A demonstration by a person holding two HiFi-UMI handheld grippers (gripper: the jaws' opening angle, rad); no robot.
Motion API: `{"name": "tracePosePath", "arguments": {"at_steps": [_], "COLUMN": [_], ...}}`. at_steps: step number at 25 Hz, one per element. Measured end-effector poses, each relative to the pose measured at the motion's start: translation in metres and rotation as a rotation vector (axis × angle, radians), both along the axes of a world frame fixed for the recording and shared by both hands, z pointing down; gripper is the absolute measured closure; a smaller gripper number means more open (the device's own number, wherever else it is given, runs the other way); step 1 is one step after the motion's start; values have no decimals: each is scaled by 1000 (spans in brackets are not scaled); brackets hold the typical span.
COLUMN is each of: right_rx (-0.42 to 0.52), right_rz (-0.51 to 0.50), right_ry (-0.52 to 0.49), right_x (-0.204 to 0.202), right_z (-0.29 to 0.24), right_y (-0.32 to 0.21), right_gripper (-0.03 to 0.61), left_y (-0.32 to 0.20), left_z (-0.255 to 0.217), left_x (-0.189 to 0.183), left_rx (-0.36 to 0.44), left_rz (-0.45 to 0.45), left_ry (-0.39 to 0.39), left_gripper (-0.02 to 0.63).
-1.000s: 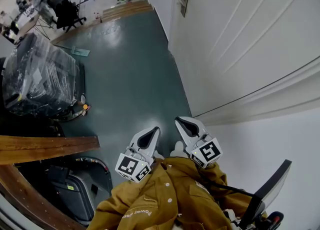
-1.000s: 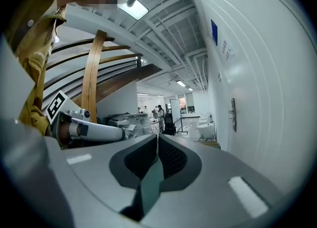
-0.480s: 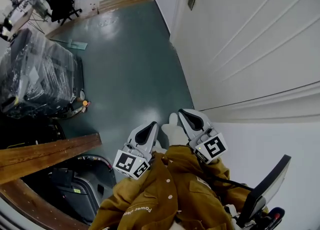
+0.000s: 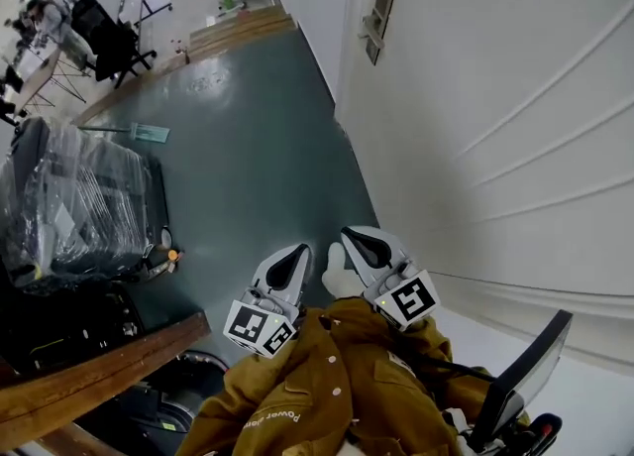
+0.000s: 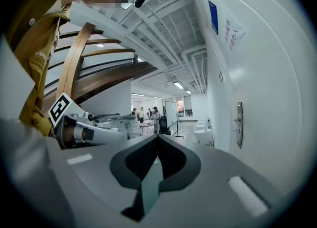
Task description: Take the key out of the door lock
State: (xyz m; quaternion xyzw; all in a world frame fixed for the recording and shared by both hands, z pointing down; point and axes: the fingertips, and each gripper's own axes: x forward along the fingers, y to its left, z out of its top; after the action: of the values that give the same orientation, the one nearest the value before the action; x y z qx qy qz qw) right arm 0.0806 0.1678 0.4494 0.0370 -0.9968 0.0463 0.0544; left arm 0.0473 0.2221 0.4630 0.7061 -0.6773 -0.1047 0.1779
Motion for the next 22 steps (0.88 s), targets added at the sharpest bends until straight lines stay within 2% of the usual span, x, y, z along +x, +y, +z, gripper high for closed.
{"name": "tracePosePath", "arguments": {"at_steps": [5,13,22], "right_rx": [54,25,34], "right_rz": [-17,13,107], "right_ry": [-113,-98,-78], "right_x": [-43,-84,-148], "right_z": [-33,-22,-13], "right_y": [-68,-149,-231], "right_gripper": [572,572,572], "left_y": [-80,-165,-262], "left_z": [-16,-12,-7], "left_x": [-29,-75,-140], "left_rx": [-3,-37,-36], "left_rz": [25,58,180], "left_ry": [-21,-13,-1], "left_gripper": [617,617,617]}}
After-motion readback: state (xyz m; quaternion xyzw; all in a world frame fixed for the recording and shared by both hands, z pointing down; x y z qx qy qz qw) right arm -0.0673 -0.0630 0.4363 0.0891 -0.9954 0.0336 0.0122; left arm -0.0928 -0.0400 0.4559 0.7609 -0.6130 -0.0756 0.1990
